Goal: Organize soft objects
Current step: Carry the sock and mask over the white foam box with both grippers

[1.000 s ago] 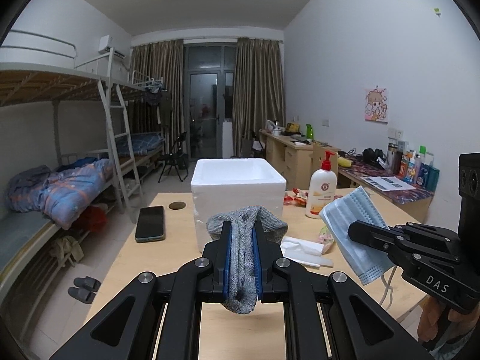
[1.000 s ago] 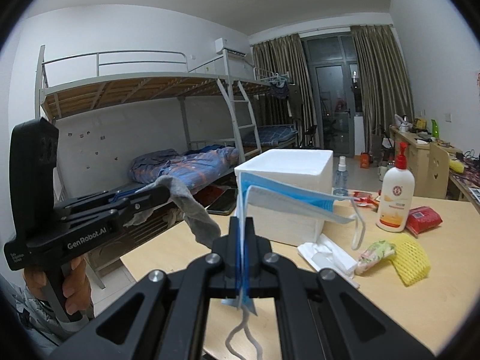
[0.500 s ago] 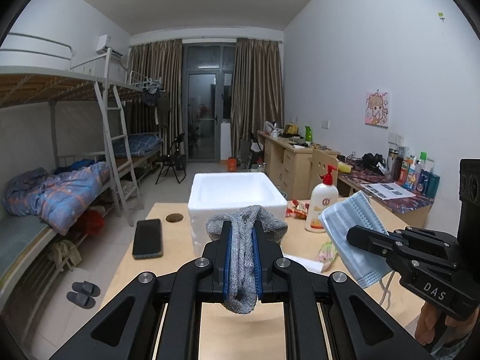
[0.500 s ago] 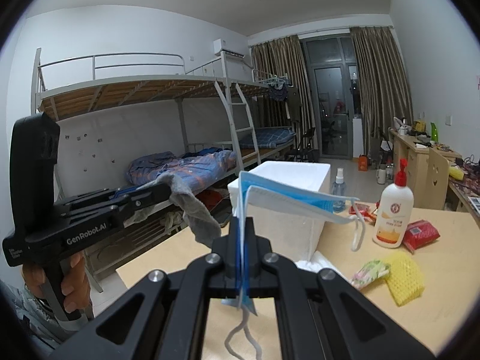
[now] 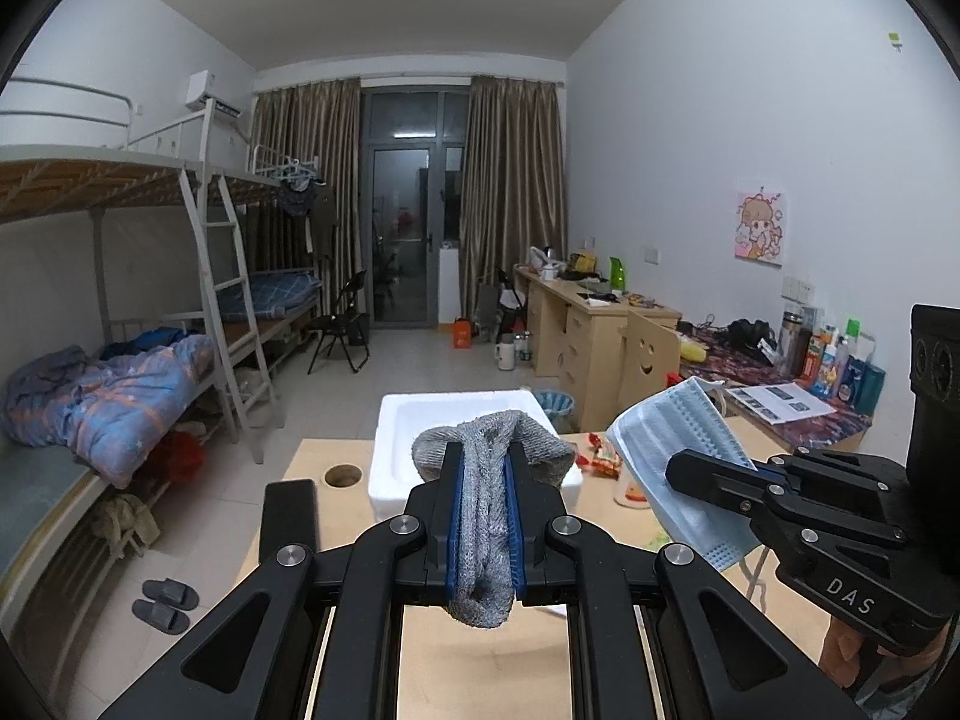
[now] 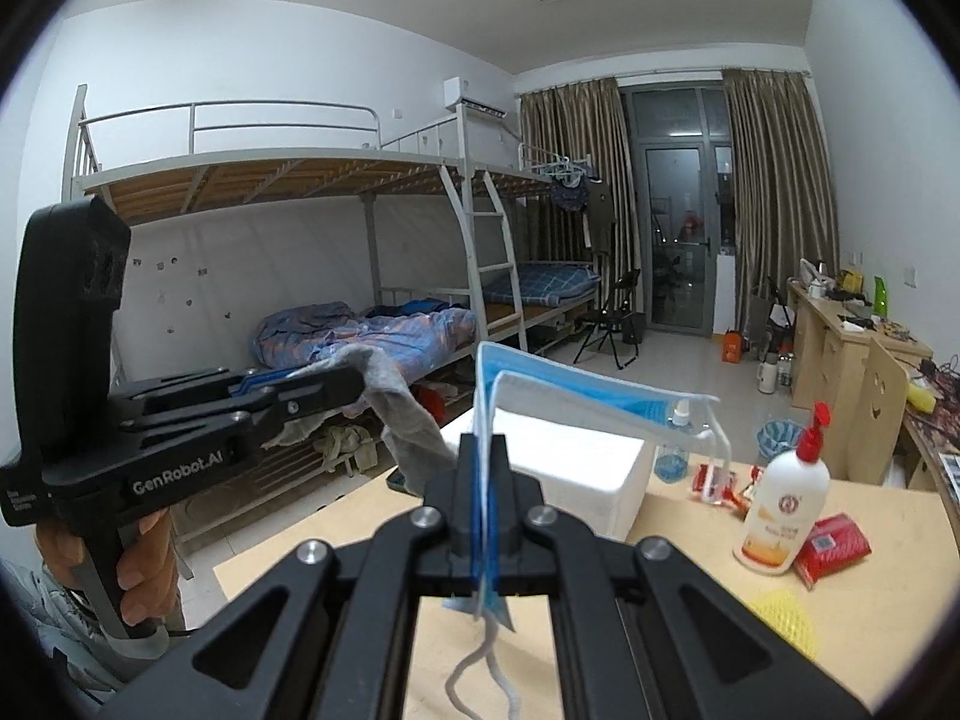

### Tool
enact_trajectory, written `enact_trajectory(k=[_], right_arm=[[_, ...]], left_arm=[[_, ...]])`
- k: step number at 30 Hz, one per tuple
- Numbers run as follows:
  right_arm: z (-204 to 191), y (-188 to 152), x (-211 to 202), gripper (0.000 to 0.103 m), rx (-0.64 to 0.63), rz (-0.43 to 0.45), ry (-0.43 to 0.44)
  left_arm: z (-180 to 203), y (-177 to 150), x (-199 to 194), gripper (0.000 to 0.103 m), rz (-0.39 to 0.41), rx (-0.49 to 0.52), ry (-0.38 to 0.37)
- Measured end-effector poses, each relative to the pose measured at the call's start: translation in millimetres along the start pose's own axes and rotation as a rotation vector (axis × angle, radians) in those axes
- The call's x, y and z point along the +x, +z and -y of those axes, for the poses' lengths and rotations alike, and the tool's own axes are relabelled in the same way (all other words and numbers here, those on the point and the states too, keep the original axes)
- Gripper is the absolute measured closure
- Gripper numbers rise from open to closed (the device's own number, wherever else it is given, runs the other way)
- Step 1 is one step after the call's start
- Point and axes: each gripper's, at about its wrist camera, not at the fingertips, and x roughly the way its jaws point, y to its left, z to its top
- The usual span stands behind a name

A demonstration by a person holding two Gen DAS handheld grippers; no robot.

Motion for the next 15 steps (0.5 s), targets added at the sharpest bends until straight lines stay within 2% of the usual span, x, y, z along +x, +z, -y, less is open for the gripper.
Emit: enact_trajectory(k=[15], right_arm=[[18.9, 25.5, 37.5, 0.099, -0.028, 0.003, 0.018]], left_arm=[[-11.2, 41.3, 45.5, 0.090, 0.004, 0.000, 0.002]])
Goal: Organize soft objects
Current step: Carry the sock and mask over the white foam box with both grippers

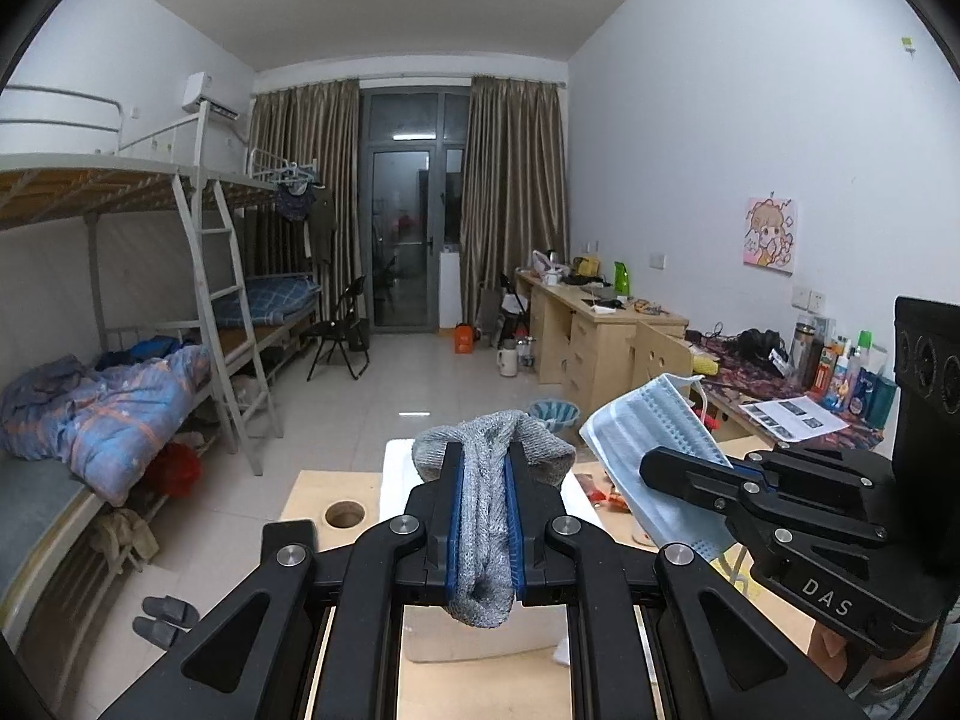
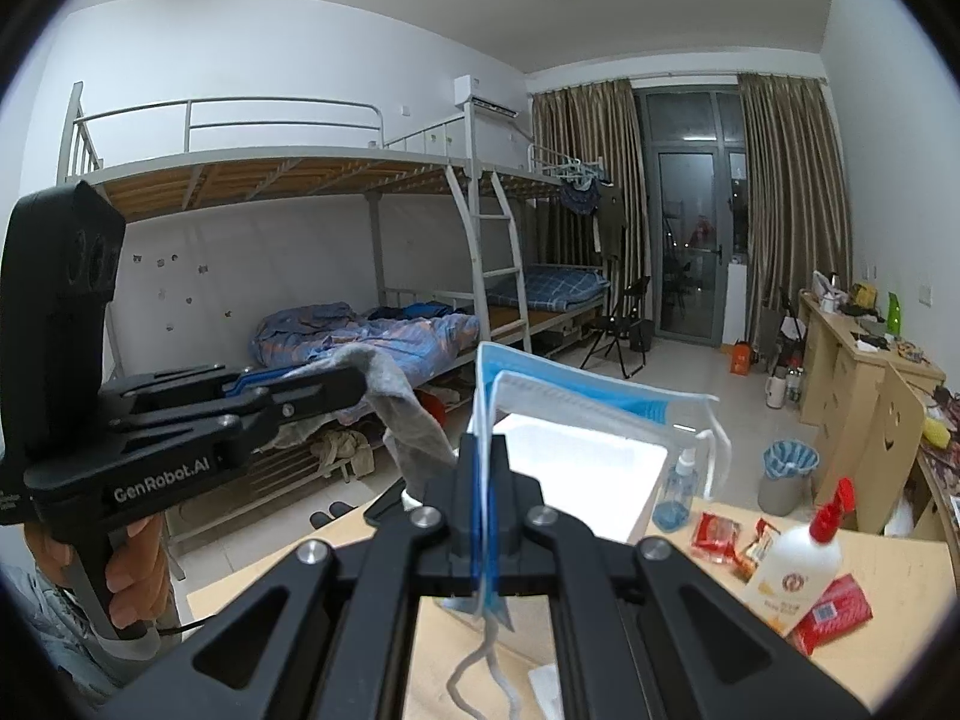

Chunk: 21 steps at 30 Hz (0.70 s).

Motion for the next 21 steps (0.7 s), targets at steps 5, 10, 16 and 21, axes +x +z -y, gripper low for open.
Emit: enact_trajectory(k=[5, 10, 16, 21], right_arm=[[5.3, 7.9, 11.1, 0.099, -0.014, -0.001, -0.008], [11.8, 7.1, 20.2, 0.099, -0.013, -0.006, 0.000], [19.1, 7.1, 26.5, 0.099, -0.017, -0.007, -0.004], [26.4, 5.4, 34.4, 0.099, -0.003, -0.014, -0.012]], left_arm=[[-0.3, 8.9, 23.2, 0.090, -0.021, 0.000, -0.009], [-4.3, 15.4, 47.6, 0.090, -0.056, 0.004, -0.017], [-6.8, 22.1, 73.1, 0.090, -0.081, 0.000, -0.031], [-12.8, 22.2, 95.6, 0.090, -0.106, -0.016, -0.050]])
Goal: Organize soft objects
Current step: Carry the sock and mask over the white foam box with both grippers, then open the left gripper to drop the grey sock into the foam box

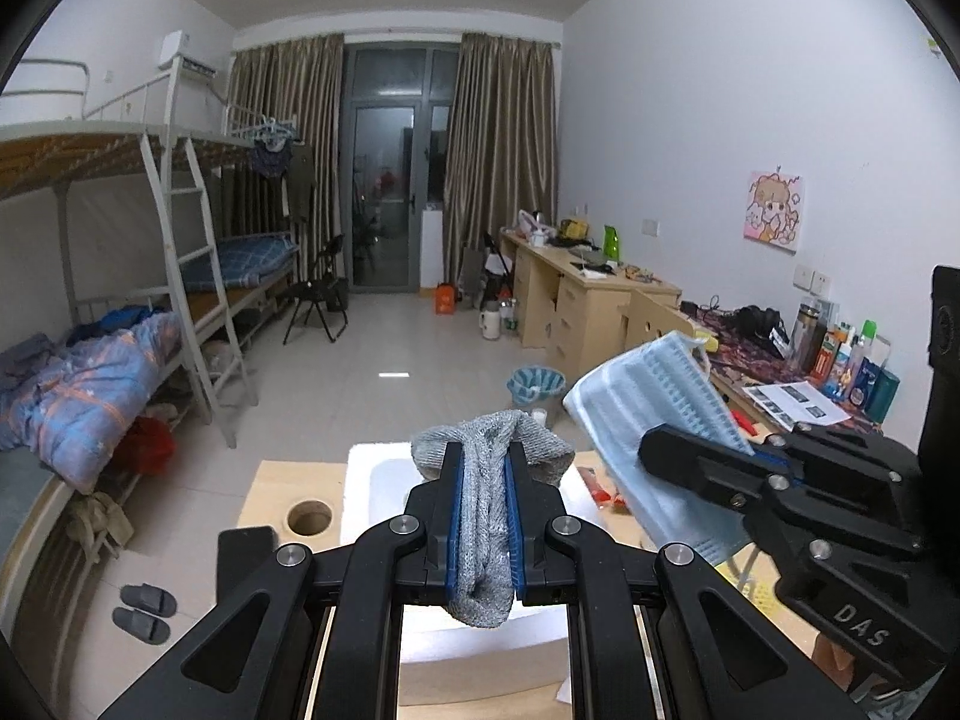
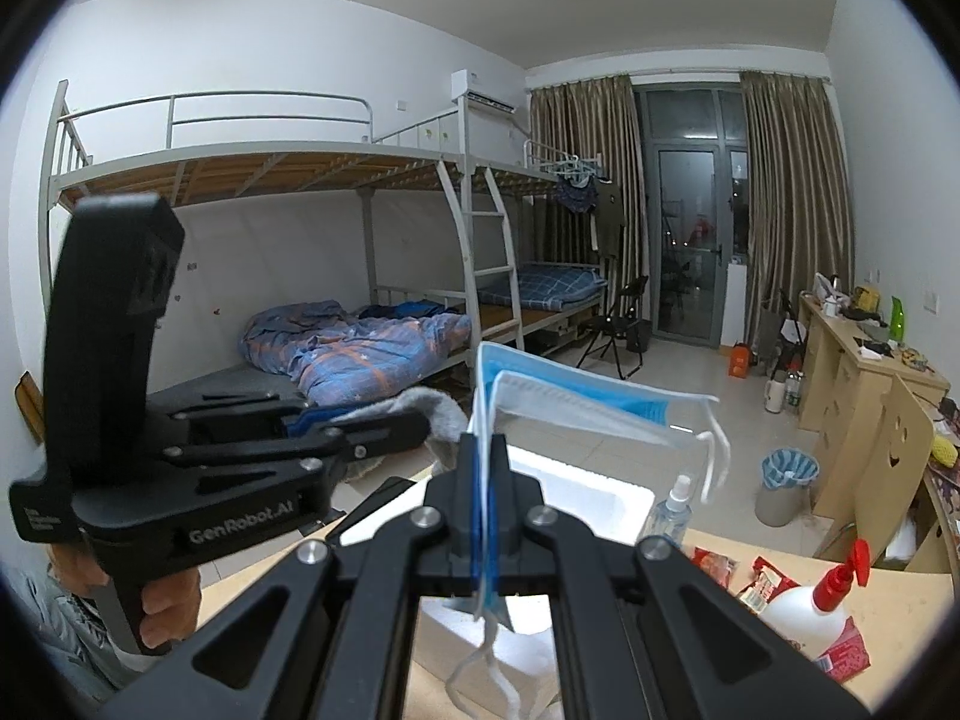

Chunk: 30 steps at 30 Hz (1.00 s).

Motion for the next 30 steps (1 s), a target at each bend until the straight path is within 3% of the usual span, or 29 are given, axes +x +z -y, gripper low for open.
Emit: enact_trajectory(k=[13, 25, 27, 29, 30], right_arm=[[9.3, -3.8, 17.0, 0.099, 0.021, -0.044, -0.007], [8.8, 7.5, 13.1, 0.099, 0.025, -0.031, -0.017], [9.9, 8.3, 13.2, 0.099, 0.027, -0.031, -0.020], [10.7, 6.4, 12.3, 0.099, 0.027, -0.031, -0.020], [10.4, 6.8, 12.0, 0.099, 0.027, -0.030, -0.020]], left_arm=[[-8.7, -8.3, 62.2, 0.090, -0.120, 0.004, -0.008], [-5.2, -7.8, 72.2, 0.087, -0.124, 0.009, 0.001], [-4.4, -8.7, 73.8, 0.078, -0.132, 0.009, -0.003], [-4.4, -8.8, 74.5, 0.047, -0.137, 0.010, -0.010], [-4.0, -8.5, 74.2, 0.037, -0.135, 0.015, -0.009]])
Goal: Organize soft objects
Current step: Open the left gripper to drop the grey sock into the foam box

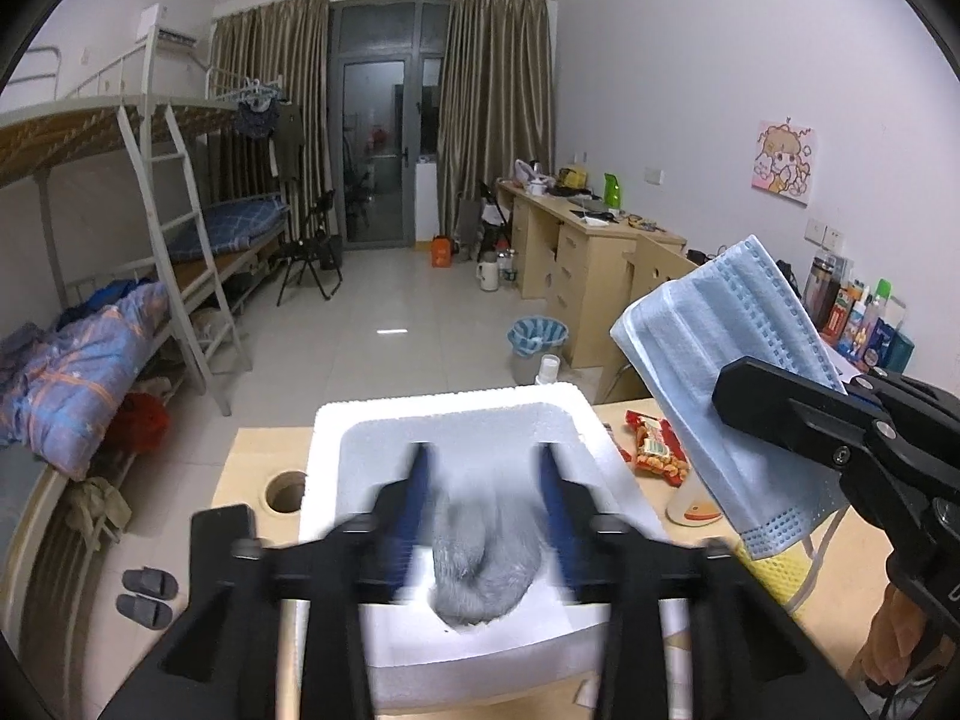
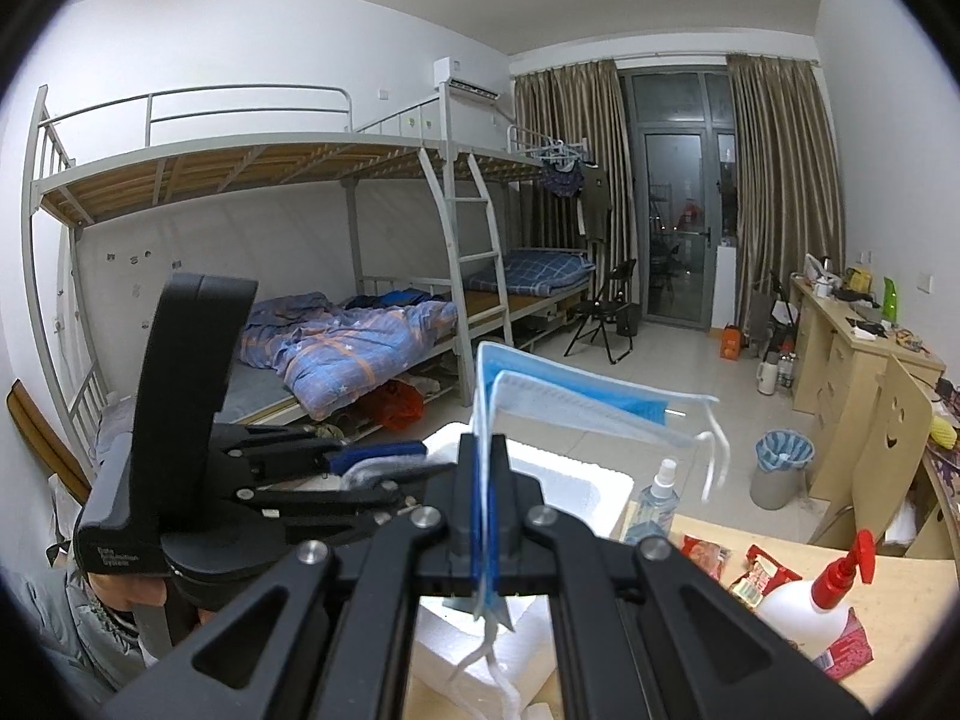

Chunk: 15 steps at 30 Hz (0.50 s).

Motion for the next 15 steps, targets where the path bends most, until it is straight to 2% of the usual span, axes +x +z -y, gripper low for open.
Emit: enact_trajectory(k=[1, 2, 6, 15], right_arm=[[0.4, -0.2, 0.3, 0.099, 0.000, 0.000, 0.000], [0.8, 0.4, 0.6, 0.099, 0.000, 0.000, 0.000], [1.3, 2.2, 1.4, 0.099, 0.000, 0.002, 0.000], [-0.7, 1.4, 3.3, 0.099, -0.006, -0.007, 0.011]], left_arm=[[0.9, 0.5, -0.2, 0.021, 0.004, 0.006, 0.006], [1.2, 0.6, -1.3, 0.016, 0.014, 0.009, 0.016], [-2.0, 0.6, -9.5, 0.016, 0.068, 0.001, 0.081], [-18.3, -5.2, -25.0, 0.013, 0.095, -0.048, 0.107]])
